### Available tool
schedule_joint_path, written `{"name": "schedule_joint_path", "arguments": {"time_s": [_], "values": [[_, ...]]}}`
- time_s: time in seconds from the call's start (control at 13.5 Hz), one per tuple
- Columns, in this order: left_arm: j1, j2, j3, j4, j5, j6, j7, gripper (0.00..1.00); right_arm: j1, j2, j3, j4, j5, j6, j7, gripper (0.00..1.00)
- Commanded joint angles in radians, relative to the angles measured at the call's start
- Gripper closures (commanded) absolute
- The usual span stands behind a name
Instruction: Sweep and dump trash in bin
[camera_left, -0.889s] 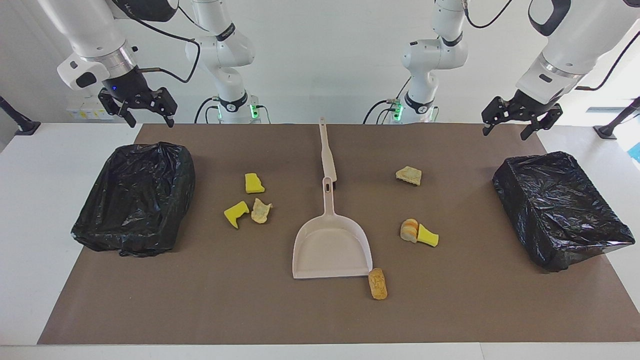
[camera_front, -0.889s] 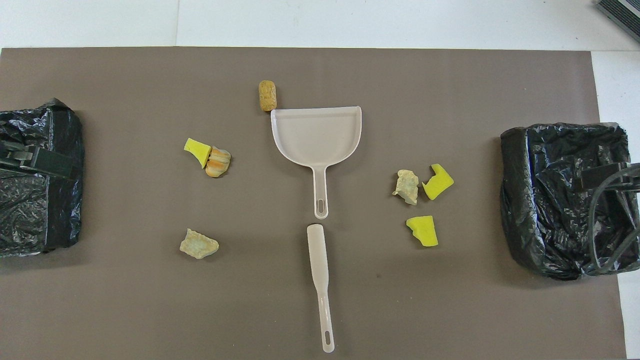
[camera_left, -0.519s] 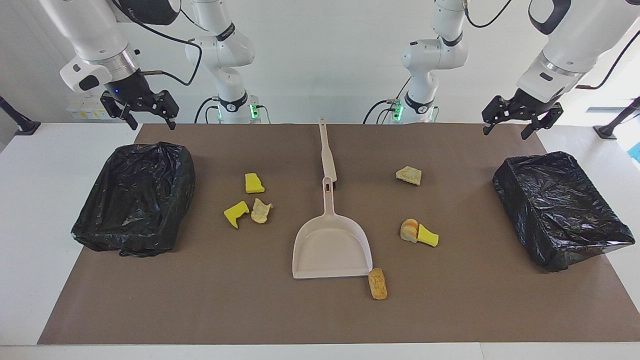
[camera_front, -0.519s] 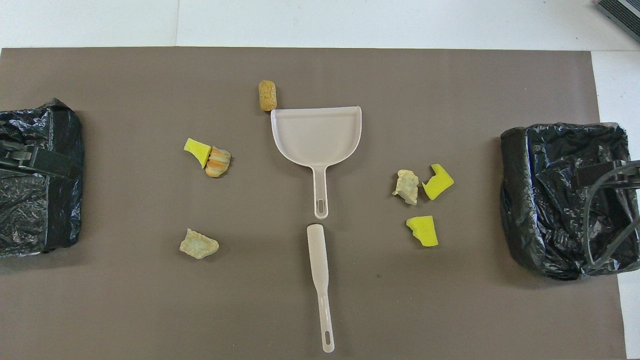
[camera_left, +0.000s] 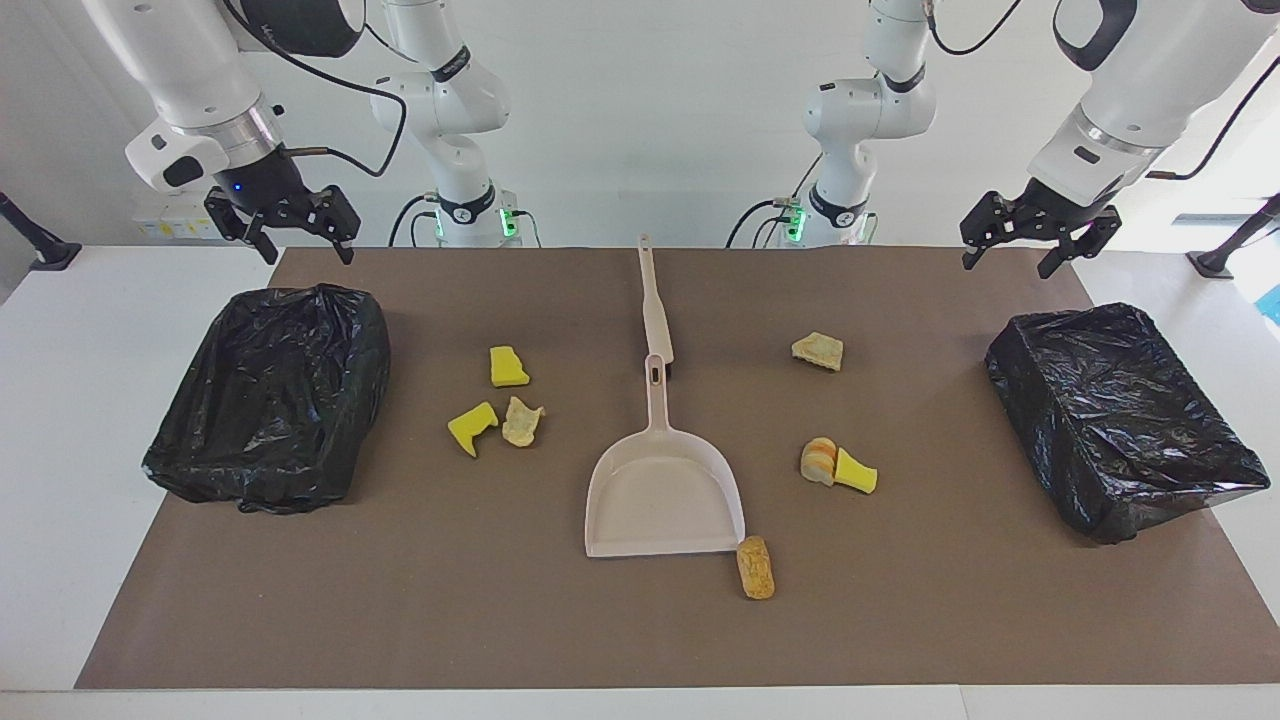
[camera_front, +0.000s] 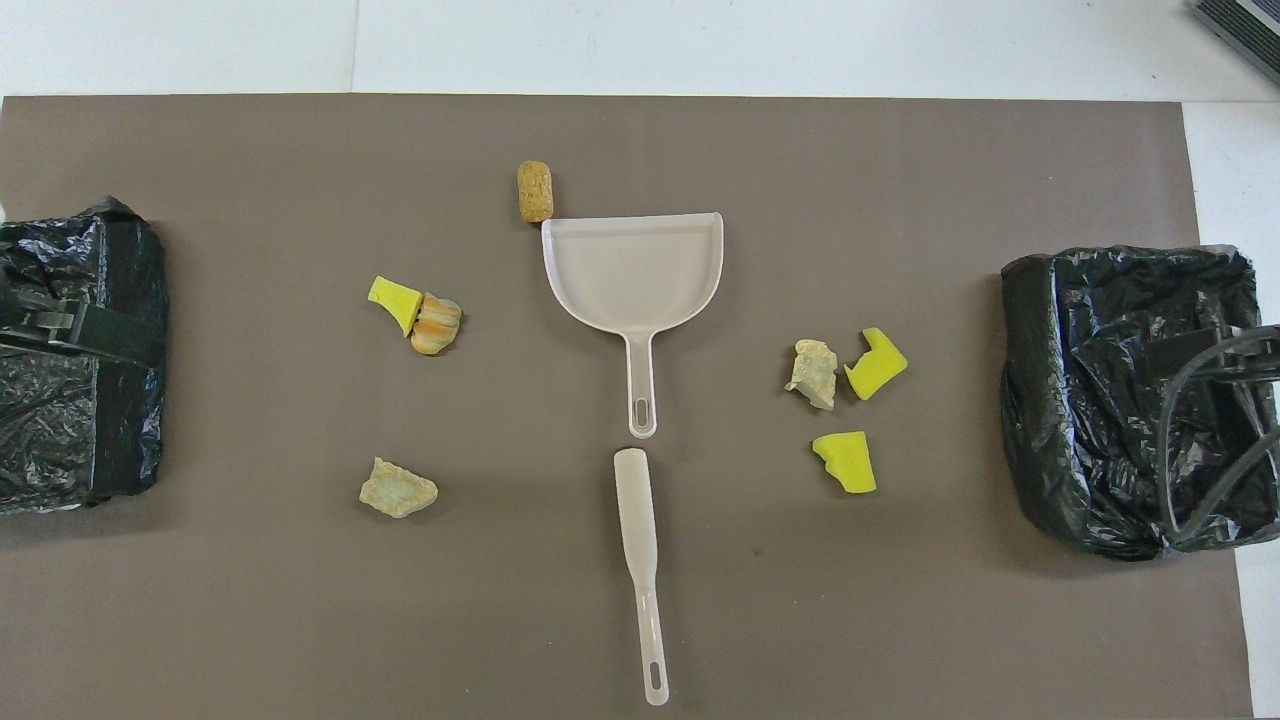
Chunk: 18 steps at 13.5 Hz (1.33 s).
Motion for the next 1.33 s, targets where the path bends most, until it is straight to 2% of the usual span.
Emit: {"name": "schedule_joint_path", "arguments": {"time_s": [0.0, 0.15, 0.59, 1.26], "values": [[-0.020, -0.095, 0.007, -0.163, -0.052, 0.118, -0.009, 0.00, 0.002, -0.028, 0.016, -0.039, -0.013, 0.020, -0.033, 0.00], [-0.075, -0.130, 0.008, -0.251, -0.053, 0.193, -0.011, 0.00, 0.002, -0.031, 0.026, -0.049, -0.010, 0.019, -0.038, 0.00], [-0.226, -0.155, 0.007, -0.412, -0.055, 0.333, -0.018, 0.00, 0.001, -0.050, 0.030, -0.077, -0.006, 0.011, -0.039, 0.00], [-0.548, -0.175, 0.007, -0.676, -0.055, 0.631, -0.354, 0.00, -0.003, -0.053, 0.028, -0.117, -0.006, 0.017, -0.077, 0.00]]}}
